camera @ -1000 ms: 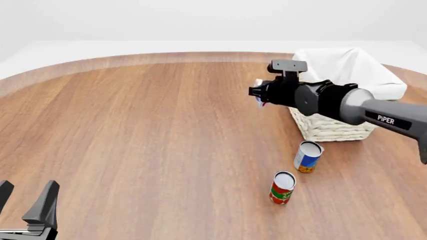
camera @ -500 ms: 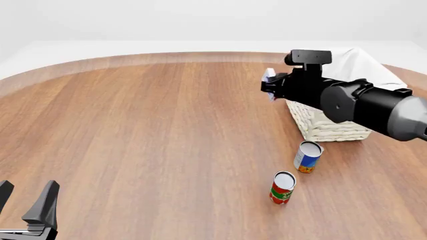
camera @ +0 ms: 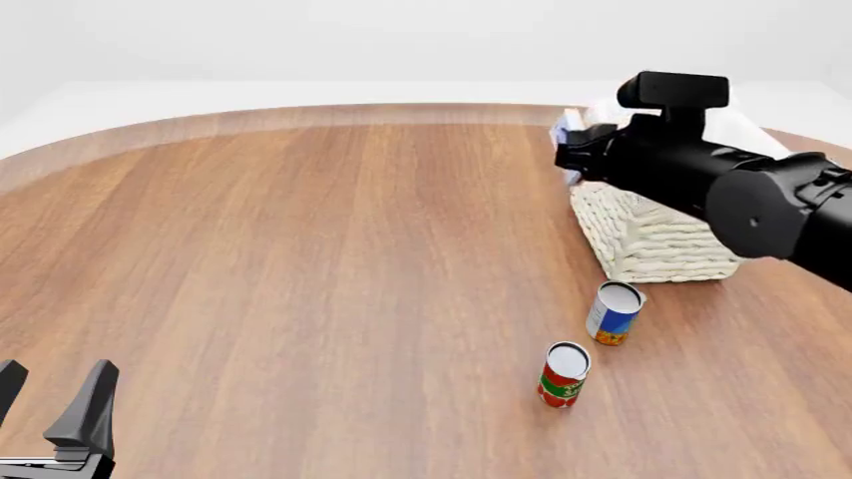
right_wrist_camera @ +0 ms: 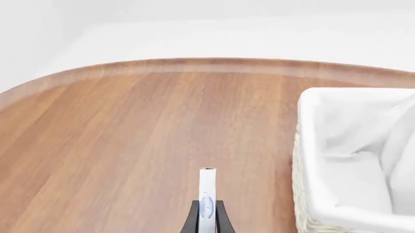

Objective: Pick up the alphabet soup and the cream cheese box, and put them in the basket.

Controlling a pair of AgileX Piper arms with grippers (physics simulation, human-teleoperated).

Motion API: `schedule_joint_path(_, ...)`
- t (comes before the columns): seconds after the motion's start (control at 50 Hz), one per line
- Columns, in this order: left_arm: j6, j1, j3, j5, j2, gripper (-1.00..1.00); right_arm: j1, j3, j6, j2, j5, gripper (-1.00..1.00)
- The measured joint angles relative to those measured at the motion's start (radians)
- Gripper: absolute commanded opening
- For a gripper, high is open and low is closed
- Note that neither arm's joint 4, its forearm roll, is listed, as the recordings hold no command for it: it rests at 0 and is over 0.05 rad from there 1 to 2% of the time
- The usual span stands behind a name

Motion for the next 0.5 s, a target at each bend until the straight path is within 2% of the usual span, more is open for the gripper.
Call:
schedule_joint_path(0.26,0.0,0.0,0.0,0.0,0.0,1.0,-0.016,0.006,0.006,-0.07,0.016,-1.0)
schedule_joint_path(0.5,0.0,0.0,0.0,0.0,0.0,1.0,-0.052,-0.035,0.0,-0.087,0.034,-1.0)
